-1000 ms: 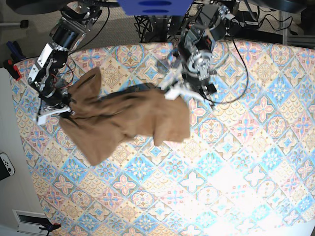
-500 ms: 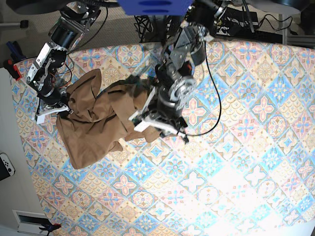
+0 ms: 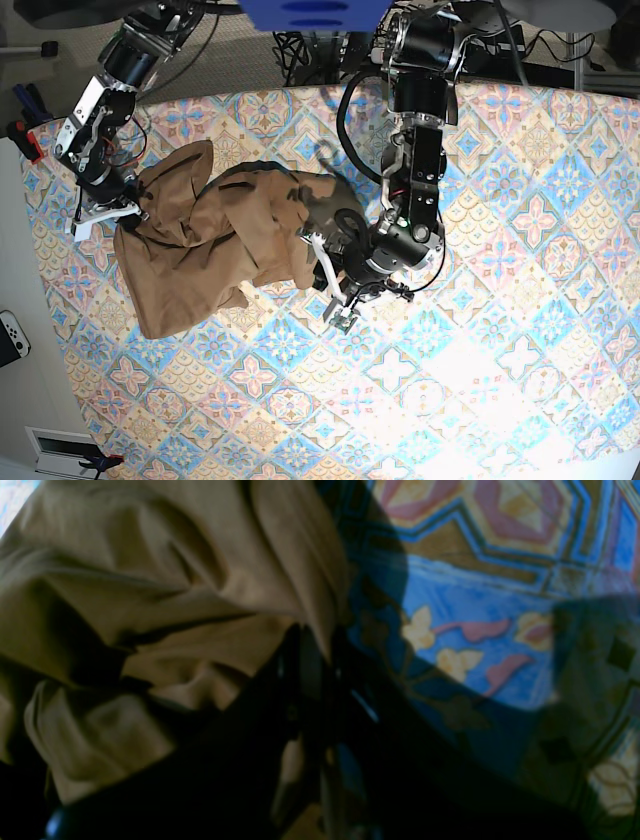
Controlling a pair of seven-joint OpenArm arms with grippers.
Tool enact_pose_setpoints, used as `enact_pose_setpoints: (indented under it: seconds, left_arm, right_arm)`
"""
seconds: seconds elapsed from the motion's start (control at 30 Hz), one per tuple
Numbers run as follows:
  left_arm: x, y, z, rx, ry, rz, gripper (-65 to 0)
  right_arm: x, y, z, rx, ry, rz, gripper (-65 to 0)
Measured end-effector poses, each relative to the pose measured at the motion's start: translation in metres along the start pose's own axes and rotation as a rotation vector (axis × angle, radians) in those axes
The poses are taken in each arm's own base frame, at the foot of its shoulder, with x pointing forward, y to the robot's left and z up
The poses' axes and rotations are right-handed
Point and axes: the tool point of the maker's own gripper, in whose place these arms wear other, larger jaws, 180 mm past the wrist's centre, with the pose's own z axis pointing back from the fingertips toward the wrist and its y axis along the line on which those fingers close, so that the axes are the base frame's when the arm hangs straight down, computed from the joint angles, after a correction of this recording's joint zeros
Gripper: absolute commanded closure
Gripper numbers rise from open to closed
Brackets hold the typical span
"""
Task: Layout the t-shirt on the table in an organized manner, then fold the t-shirt properly
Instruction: 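Release with the left gripper and regrasp the shirt fabric nearby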
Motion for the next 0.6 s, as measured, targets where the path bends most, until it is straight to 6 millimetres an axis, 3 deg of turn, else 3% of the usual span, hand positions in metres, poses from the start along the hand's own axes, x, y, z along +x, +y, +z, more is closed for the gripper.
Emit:
enact_pose_setpoints:
  seconds: [0.17,0.3,0.47,0.6]
  left_arm:
    - [-0.026,-0.009,-0.022,-0.039,0.079,0.161,-40.3]
    - [-0.046,-0.009,-0.032,-0.045,0.139,0.189,-49.6]
    - [-0.055,-0.011,-0.051,-0.056,0.132,0.210,-47.7]
    - [-0.064,-0.024,-0.077,-0.098,0.214,0.159,-39.9]
  right_arm:
    - [-0.002,-0.002,0.001,-0.001,0.005,0.000,0.0]
    - [-0.002,-0.001,0.001,-0.001,0.002,0.000,0.0]
    - [-0.002,-0.001,0.001,-0.001,0.003,0.000,0.0]
    - [-0.002,-0.001,0.001,-0.001,0.005,-0.001,0.0]
